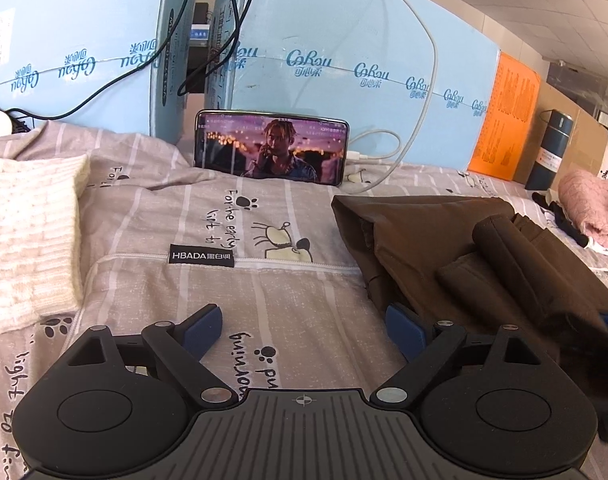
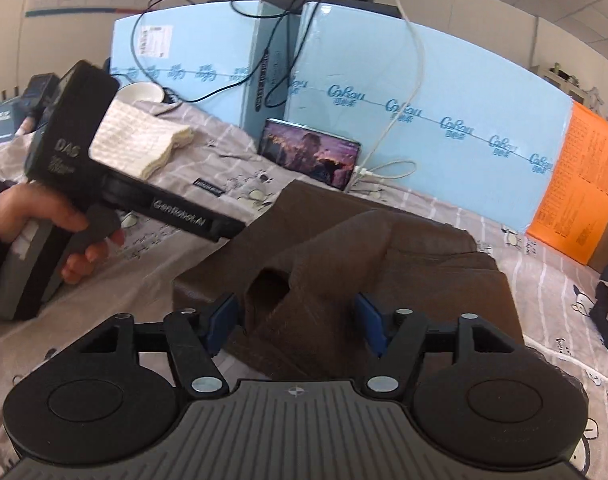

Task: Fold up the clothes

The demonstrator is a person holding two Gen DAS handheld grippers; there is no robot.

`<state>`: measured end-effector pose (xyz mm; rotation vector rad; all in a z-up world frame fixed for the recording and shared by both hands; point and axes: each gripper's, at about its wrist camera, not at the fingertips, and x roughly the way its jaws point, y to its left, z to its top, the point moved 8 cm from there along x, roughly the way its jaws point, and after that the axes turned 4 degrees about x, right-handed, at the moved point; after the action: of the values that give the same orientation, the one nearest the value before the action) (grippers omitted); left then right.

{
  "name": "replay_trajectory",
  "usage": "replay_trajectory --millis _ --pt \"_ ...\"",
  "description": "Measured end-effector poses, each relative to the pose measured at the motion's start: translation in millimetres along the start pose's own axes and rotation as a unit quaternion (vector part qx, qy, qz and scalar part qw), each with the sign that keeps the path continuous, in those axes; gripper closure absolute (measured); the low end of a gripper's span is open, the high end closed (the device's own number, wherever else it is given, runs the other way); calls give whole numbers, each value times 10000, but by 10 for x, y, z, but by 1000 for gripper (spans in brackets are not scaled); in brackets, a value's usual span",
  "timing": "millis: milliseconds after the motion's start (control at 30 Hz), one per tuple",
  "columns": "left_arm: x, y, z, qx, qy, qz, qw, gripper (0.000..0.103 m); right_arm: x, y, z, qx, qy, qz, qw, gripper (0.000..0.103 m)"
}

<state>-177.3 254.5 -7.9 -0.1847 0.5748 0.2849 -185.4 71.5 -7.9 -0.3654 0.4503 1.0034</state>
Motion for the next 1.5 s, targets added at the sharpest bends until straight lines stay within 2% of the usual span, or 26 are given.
replay_trajectory --millis 67,133,233,333,433,533,633,700,800,867,967,1067,1167,1333,1400,1500 --pt "-21 7 15 -23 -76 -2 10000 12 -47 86 -26 -37 -115 379 9992 23" --pt "-51 4 34 -41 -180 -45 9998 12 -67 103 -9 93 -234 626 9977 21" --pt "-65 7 50 -75 -246 -71 9996 9 42 74 22 539 -128 1148 9918 15" --pt "-61 27 55 -136 -247 -68 9996 8 258 -14 26 1170 42 1308 9845 15" --pt "-66 58 58 -219 -258 -108 9994 8 366 -20 35 1401 85 1425 9798 12" --pt "-84 100 69 -376 -312 -185 9986 8 320 -43 70 1407 45 1547 9779 12" --pt "-147 138 103 -595 -480 -339 9965 8 109 -276 162 1809 -270 1829 9660 12" --pt "-201 140 131 -762 -603 -560 9937 8 -2 -532 195 2079 -485 1641 9631 12" --pt "-273 96 162 -1025 -693 -1019 9871 6 -96 -1059 142 2532 -631 955 9606 12" --pt "-338 44 168 -1266 -672 -1264 9816 6 -141 -1384 62 2844 -665 591 9546 12" --pt "-507 -143 105 -1498 -527 -1697 9726 4 -145 -1762 -117 3272 -565 320 9427 12" --pt "-627 -352 -50 -1548 -138 -1776 9718 4 -89 -1952 -293 3637 -308 372 9303 12" --pt "-763 -488 -226 -1772 323 -1646 9698 4 -18 -2012 -381 3756 -121 497 9254 11" --pt "-855 -619 -454 -2411 863 -1875 9483 0 152 -2047 -413 3826 230 642 9214 11" --pt "-839 -660 -454 -2456 848 -1863 9475 0 226 -2053 -363 3751 293 694 9239 10" --pt "-687 -694 -430 -2810 883 -1945 9356 0 373 -2058 -291 3719 410 805 9239 10"
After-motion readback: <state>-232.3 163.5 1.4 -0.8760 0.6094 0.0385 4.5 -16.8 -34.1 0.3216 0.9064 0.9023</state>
